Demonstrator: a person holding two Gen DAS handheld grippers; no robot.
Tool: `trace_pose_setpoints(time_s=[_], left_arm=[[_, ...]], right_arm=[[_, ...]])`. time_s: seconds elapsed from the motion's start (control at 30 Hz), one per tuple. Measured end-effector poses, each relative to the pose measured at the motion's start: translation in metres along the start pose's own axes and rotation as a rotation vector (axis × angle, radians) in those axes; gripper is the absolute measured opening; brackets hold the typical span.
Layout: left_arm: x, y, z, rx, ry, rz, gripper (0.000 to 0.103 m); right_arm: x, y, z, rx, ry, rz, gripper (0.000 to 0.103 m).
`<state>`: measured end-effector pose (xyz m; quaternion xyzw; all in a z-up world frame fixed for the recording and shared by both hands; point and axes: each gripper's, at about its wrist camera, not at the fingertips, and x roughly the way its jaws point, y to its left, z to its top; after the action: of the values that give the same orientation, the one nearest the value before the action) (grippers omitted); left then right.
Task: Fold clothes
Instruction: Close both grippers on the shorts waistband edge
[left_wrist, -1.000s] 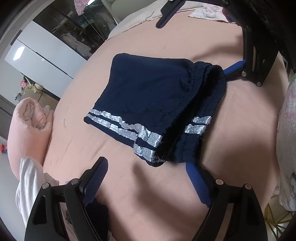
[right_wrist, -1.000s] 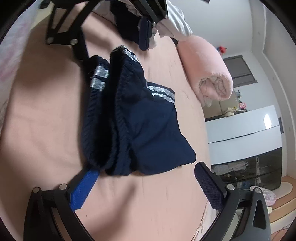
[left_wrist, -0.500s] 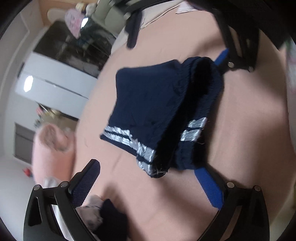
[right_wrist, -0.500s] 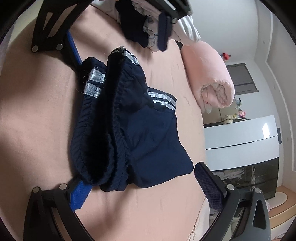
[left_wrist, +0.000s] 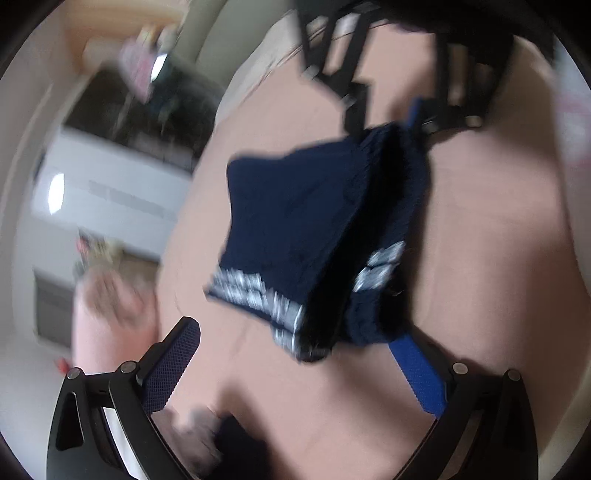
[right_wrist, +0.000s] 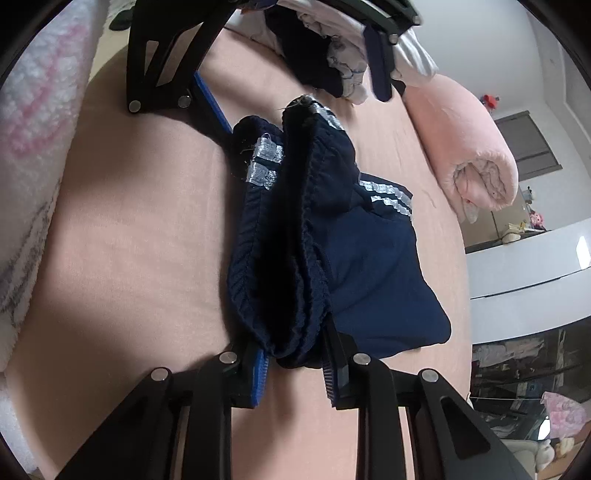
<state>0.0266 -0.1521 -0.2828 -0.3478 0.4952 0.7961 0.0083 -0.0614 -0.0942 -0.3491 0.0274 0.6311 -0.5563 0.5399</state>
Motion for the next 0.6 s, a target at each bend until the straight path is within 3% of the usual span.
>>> trace_pose_setpoints(time_s=[0.33,0.5,0.6], left_arm=[[0.010,-0.001,0.009,0.193,-0.128,-0.105,0.103],[0.009,-0.001,0.013,0.223,-0.118,-0.108,0.103],[0.011,0.000,0.015,0.184,-0.100,-0.097,0.103]], right_arm=[[-0.003,0.004,-0.005,0.029,-0.041,-0.008,0.023],[-0.004,0.005,-0.005,0.050,-0.052,-0.026,0.022],[-0.003,0.004,-0.005,0.063,-0.054,-0.037,0.022]])
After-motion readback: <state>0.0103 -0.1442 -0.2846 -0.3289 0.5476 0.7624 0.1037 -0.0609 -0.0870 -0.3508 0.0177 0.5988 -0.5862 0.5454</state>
